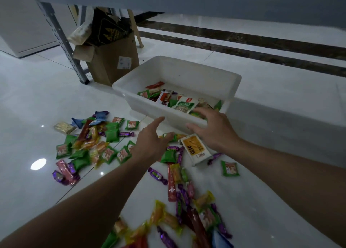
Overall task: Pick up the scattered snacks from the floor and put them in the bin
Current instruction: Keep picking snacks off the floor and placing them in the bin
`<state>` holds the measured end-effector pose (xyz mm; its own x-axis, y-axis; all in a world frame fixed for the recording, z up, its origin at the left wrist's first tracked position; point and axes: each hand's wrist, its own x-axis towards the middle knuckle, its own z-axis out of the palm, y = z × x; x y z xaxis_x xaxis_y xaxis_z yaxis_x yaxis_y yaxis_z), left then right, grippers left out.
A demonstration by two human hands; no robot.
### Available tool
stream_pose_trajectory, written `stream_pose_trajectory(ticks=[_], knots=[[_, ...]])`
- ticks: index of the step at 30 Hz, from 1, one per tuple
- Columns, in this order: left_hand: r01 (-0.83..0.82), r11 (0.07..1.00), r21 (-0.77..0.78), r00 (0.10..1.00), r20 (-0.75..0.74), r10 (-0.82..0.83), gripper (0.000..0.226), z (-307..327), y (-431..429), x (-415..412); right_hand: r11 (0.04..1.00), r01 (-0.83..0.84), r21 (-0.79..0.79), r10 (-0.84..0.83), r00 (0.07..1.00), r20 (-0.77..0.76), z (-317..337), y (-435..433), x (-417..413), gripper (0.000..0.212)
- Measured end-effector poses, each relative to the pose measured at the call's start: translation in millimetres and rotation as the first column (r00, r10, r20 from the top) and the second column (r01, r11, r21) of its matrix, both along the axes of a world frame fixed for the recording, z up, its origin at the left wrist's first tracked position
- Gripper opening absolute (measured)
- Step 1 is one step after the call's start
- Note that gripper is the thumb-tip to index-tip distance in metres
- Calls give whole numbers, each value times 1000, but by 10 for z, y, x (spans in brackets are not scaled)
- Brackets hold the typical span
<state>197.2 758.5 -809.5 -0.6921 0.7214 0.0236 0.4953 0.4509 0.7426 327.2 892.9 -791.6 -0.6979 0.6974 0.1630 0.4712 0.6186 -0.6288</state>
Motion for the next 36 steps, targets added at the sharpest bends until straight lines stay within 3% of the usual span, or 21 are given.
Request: stream_pose_trajectory(ticks=[11,18,26,32,36], knots=[[54,994,-93,998,33,-51,61,-341,-305,363,994,-36,-106,69,943,325,-491,-227,584,70],[70,974,-213,997,46,-62,61,-751,-614,564,960,-243,-142,281,825,491,-718,-319,758,72],[324,835,-444,904,-116,-412,66,-1038,-847,693,856,-492,-157,461,591,662,-952,-452,735,59],[385,785,-486,856,-130,-501,62,-1184,-796,653,828,-525,-195,491,514,703,-1099,-451,692,54],[421,749,-511,811,-157,-563,62,-1234,-704,615,830,-525,-189,492,528,692,-1204,-421,715,51]])
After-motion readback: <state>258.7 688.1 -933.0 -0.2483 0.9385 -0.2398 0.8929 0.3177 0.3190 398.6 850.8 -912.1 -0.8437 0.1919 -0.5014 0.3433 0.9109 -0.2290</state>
